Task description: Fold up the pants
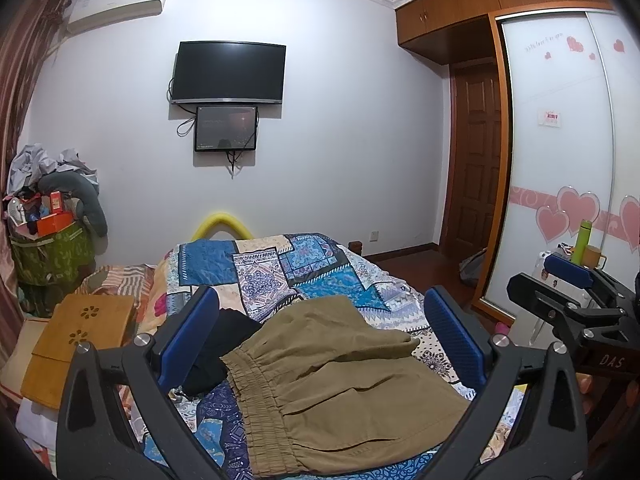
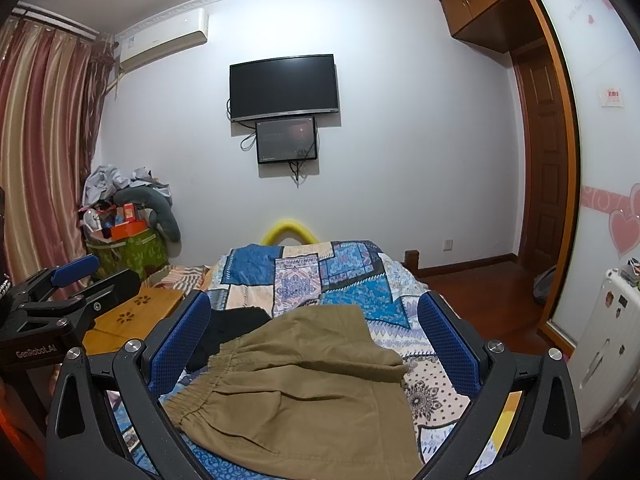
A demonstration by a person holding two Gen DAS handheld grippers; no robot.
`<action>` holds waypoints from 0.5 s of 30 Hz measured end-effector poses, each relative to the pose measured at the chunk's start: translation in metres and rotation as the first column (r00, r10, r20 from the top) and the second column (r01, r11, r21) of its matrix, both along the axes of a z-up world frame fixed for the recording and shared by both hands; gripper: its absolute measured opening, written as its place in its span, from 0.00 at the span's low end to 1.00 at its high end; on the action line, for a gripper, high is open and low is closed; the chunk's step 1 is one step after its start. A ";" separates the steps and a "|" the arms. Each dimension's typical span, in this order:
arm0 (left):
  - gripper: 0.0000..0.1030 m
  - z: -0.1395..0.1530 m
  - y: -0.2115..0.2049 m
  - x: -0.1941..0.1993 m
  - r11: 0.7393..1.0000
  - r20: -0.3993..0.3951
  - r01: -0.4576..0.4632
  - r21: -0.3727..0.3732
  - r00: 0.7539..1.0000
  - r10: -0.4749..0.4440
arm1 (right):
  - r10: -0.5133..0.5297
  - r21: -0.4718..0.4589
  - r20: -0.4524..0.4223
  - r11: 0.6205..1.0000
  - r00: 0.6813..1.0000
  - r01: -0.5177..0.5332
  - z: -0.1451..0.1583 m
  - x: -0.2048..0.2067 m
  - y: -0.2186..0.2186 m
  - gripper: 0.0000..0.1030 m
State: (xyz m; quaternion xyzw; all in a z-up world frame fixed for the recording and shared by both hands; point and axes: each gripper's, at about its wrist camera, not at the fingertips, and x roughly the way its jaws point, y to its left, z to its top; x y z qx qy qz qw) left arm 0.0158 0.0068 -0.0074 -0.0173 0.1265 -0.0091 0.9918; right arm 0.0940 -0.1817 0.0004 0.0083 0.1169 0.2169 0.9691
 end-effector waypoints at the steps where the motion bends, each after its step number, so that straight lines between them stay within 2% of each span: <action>1: 1.00 -0.001 0.000 0.002 1.000 -0.003 0.000 0.001 1.000 0.000 | 0.000 0.001 -0.003 1.000 1.000 0.000 0.000 0.000 0.000 1.00; 8: 1.00 -0.011 0.002 0.031 1.000 -0.050 0.000 0.002 0.999 0.001 | -0.016 -0.003 -0.044 1.000 0.999 0.016 -0.008 0.018 -0.001 1.00; 15: 1.00 -0.039 0.009 0.088 0.999 -0.181 -0.014 0.034 0.983 0.020 | -0.058 -0.023 -0.117 0.998 0.991 0.056 -0.028 0.052 -0.013 1.00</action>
